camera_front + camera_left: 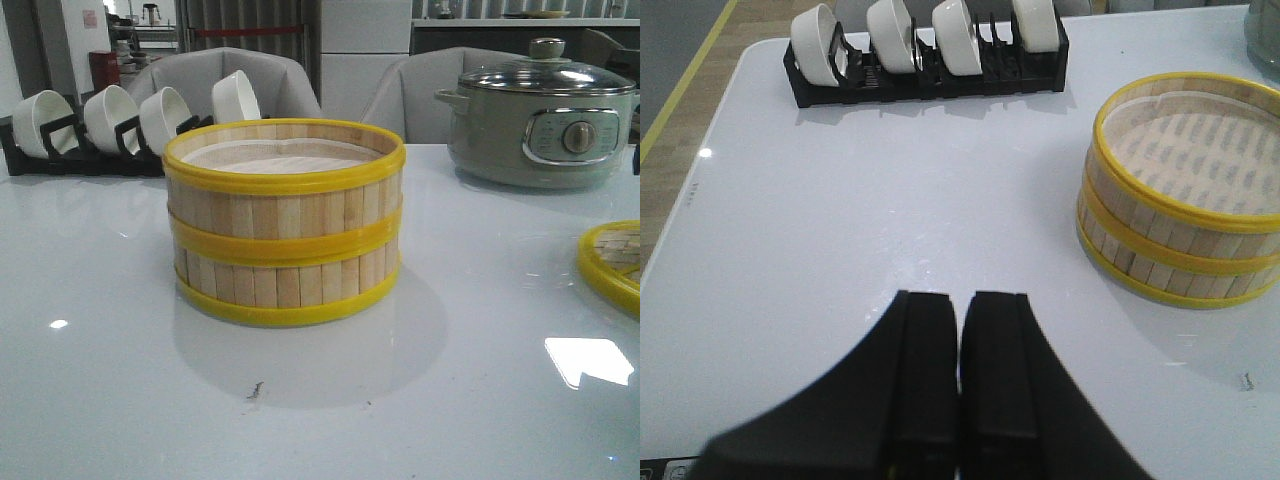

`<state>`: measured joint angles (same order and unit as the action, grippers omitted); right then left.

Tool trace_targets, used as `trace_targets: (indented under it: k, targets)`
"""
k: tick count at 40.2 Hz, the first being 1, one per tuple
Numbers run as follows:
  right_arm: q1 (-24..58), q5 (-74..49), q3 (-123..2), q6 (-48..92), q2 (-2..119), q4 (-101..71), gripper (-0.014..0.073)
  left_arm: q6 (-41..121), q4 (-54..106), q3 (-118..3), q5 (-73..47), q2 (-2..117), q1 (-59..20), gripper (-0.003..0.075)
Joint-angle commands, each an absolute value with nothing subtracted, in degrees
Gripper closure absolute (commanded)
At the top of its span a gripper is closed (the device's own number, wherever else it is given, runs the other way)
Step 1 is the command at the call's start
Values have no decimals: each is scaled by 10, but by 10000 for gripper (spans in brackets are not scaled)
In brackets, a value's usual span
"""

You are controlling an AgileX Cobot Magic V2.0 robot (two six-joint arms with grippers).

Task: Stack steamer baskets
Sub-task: 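Lower the right gripper and grasp the lid's center hub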

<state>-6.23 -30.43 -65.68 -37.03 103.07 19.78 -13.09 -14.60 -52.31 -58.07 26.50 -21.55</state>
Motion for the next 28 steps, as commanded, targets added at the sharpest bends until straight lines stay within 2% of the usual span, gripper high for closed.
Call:
trace_targets:
  k: [1, 28]
  targets:
    - [-65, -287, -674, -363, 1005, 208, 332, -136, -150, -537, -534, 271, -215, 636]
    - [-65, -284, -674, -363, 1019, 218, 332, -136, -150, -537, -534, 271, -215, 636]
